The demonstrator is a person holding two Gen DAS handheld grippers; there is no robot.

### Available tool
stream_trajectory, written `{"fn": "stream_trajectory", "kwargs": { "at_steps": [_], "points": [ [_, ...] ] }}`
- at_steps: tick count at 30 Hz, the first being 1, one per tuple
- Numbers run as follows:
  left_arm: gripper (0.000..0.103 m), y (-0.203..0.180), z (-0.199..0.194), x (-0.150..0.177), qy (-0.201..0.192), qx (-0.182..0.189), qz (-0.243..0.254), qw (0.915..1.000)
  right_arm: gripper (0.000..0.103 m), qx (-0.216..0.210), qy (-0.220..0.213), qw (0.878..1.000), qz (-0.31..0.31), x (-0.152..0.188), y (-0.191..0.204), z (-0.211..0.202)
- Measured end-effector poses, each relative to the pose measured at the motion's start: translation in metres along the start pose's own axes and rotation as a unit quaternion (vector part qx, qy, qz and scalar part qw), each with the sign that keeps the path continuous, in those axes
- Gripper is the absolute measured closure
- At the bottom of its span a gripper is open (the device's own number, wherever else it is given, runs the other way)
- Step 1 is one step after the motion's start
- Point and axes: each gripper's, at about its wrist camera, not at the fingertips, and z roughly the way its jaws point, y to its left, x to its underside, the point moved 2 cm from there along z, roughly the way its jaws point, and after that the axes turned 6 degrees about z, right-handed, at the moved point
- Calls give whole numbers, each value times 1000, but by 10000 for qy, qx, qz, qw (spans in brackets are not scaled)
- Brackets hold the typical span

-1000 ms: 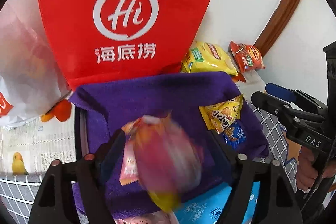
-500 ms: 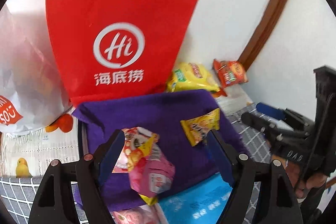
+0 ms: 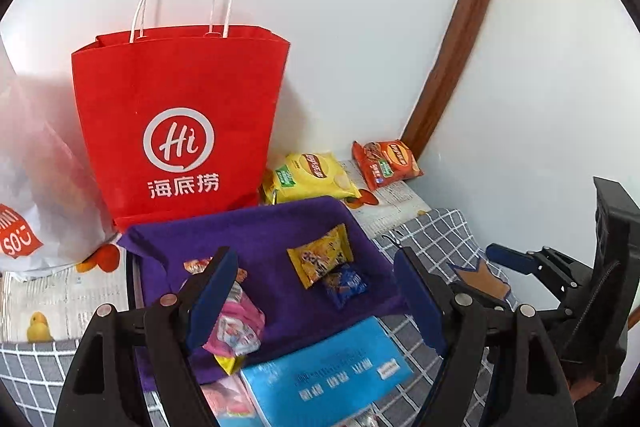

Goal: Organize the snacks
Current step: 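Move both open tools back to the snack pile beside the blue tissue box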

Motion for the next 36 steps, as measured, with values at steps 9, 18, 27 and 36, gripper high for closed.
{"fn": "stream_trajectory", "kwargs": {
  "at_steps": [9,18,27,36],
  "points": [
    [24,10,-32,28,73,-269,-524,9982,19,45,-152,9981,602,25,-10,-32],
    [24,-3,-63,60,171,-484,-300,9982,19,-118,-160,9979,620,52,-2,-50],
    [24,-5,-86,88,92,-579,-440,9973,19,-175,-158,9996,174,80,22,-57],
    [24,9,-79,125,385,-655,-559,9955,19,-336,90,9993,-117,112,50,-38]
  ]
}}
